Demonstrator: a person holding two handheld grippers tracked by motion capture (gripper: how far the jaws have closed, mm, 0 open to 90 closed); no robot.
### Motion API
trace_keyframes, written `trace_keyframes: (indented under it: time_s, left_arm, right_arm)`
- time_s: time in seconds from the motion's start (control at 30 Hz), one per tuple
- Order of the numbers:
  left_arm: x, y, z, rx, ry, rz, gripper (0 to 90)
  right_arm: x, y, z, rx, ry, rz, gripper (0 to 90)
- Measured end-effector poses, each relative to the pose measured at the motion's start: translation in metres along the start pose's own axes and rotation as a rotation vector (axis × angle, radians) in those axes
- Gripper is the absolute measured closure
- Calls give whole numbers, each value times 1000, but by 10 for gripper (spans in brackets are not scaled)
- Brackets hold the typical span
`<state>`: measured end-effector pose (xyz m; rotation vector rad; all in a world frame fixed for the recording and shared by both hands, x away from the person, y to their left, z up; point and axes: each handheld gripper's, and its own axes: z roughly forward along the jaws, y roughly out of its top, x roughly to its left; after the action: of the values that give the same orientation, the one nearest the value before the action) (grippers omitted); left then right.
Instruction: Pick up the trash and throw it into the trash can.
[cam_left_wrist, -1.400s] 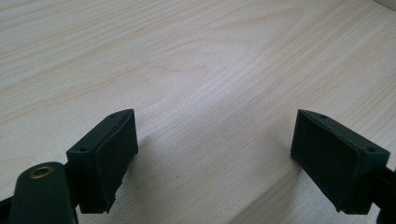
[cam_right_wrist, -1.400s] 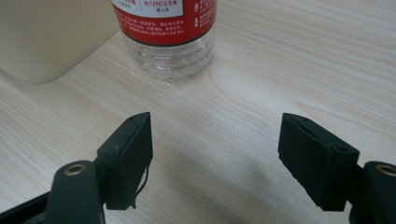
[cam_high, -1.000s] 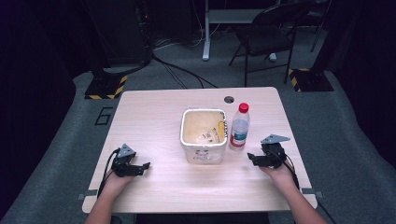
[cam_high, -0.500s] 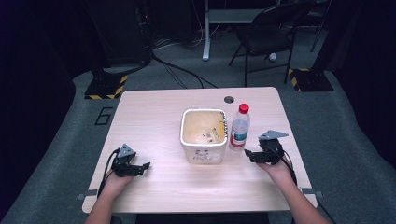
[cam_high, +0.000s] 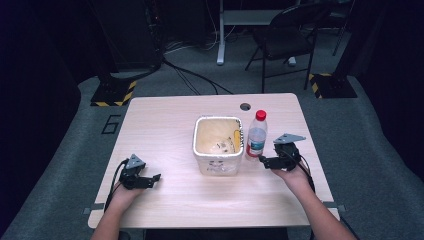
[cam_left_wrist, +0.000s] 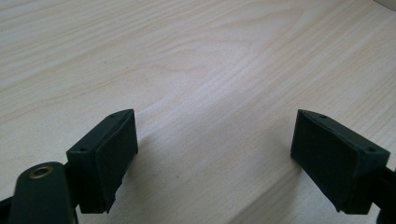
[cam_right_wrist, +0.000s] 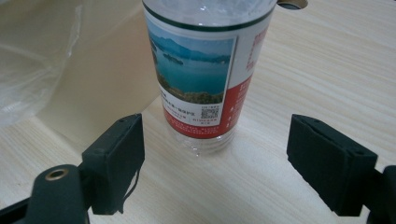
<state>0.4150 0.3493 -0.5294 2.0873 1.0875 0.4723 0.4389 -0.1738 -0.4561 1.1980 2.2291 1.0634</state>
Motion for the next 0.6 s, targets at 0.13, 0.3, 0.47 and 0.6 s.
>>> trace_keyframes:
  time_s: [0.13, 0.3, 0.47, 0.6]
  left_arm:
    - [0, 0, 0, 0, 1, 0, 146]
    - [0, 0, 0, 1, 1, 0, 146]
    - [0, 0, 0, 0, 0, 0, 146]
    - [0, 0, 0, 1, 0, 1, 146]
  right_arm:
    - [0, 5, -1, -11, -7, -3, 171]
    - [-1, 12, -2, -27, 0, 11, 164]
    - [1, 18, -1, -28, 0, 8, 160]
    - [3, 23, 2, -37, 1, 4, 157]
